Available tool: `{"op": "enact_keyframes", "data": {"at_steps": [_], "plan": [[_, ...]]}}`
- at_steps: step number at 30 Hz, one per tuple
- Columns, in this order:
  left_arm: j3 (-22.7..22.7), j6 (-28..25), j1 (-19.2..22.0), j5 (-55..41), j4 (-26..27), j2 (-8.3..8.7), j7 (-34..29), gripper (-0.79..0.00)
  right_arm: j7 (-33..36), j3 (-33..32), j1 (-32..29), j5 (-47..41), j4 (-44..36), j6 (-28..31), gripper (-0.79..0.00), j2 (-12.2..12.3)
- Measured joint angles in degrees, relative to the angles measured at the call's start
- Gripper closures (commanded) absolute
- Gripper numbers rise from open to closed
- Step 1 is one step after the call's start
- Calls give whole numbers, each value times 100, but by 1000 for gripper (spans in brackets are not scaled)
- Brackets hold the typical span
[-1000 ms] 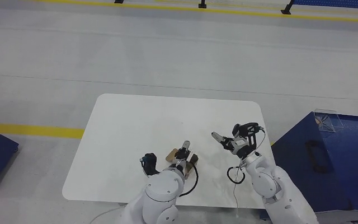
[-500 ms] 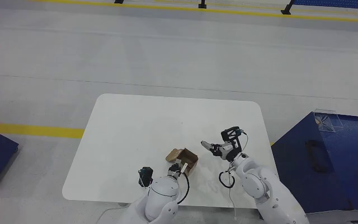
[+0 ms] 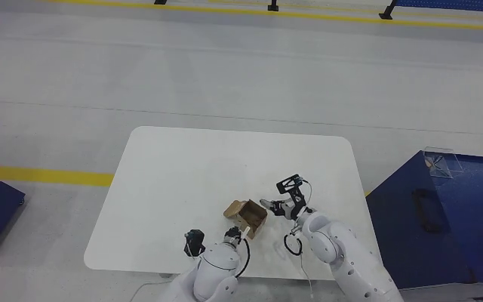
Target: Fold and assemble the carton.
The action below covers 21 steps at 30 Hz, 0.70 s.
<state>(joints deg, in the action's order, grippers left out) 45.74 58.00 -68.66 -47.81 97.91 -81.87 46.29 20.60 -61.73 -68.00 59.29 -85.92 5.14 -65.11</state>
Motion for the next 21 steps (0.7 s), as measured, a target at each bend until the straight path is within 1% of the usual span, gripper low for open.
{"op": "enact_keyframes", "data": {"at_steps": [4, 10, 16, 21], "plan": [[-267, 0, 522, -369, -423, -24, 0, -785, 156, 56, 26, 78, -4, 6, -785, -23], [-574, 0, 1012, -763, -841, -53, 0, -785, 299, 99, 48, 256, 25, 54, -785, -43], [-719, 0, 1312, -1047, -1157, -59, 0, -785, 433, 177, 78, 367, 104, 113, -785, -74], [-780, 0, 1449, -1202, -1321, -39, 1, -785, 441, 253, 114, 575, 171, 224, -785, -93]]}}
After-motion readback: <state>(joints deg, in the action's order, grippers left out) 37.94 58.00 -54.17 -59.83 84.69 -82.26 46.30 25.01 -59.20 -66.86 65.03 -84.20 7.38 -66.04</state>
